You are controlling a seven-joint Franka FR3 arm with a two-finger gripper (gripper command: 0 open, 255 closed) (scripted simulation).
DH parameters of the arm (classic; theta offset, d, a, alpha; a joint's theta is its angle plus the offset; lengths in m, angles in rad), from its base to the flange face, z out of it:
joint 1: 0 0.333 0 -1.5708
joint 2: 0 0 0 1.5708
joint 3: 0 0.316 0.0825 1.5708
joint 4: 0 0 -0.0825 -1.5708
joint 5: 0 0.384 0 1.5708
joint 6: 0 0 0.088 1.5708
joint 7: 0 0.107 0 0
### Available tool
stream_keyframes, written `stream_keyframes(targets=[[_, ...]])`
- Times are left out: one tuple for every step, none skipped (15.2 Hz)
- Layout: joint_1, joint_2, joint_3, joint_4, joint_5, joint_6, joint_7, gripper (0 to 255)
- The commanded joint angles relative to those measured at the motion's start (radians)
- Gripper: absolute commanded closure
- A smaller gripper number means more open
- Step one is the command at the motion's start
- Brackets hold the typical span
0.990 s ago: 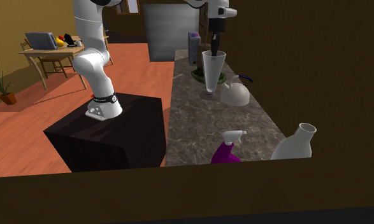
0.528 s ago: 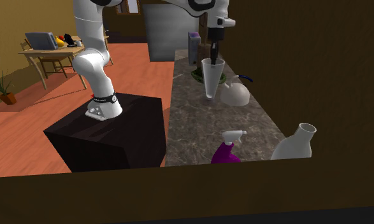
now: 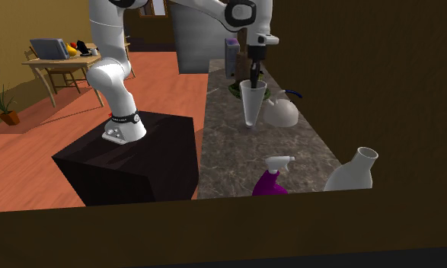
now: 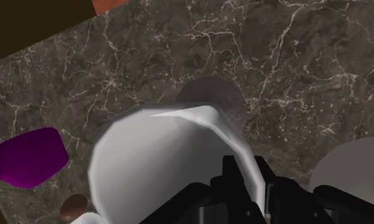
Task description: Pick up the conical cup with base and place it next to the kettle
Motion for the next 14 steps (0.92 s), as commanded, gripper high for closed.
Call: stream_keyframes(targets=[[-0.001, 0.009, 0.0, -0.014, -0.001, 0.024, 0.003, 255], [-0.001, 0.012, -0.001, -0.023, -0.002, 0.036, 0.005, 255], [-0.001, 0.016, -0.001, -0.031, -0.002, 0.048, 0.007, 255], [-0.001, 0.02, -0.001, -0.039, -0.003, 0.06, 0.009, 255], [-0.001, 0.024, -0.001, -0.047, -0.004, 0.072, 0.011, 255], [-0.002, 0.029, -0.001, -0.055, -0.005, 0.084, 0.013, 255], [-0.002, 0.033, -0.001, -0.062, -0.005, 0.096, 0.015, 255], [-0.002, 0.038, -0.002, -0.069, -0.006, 0.107, 0.017, 255], [-0.002, 0.043, -0.002, -0.076, -0.007, 0.119, 0.019, 255], [-0.002, 0.048, -0.002, -0.082, -0.008, 0.131, 0.021, 255], [-0.002, 0.054, -0.002, -0.089, -0.008, 0.142, 0.023, 255], [-0.003, 0.061, -0.002, -0.097, -0.009, 0.157, 0.026, 255], [-0.003, 0.061, -0.002, -0.097, -0.009, 0.157, 0.026, 255], [-0.003, 0.061, -0.002, -0.097, -0.009, 0.157, 0.026, 255]])
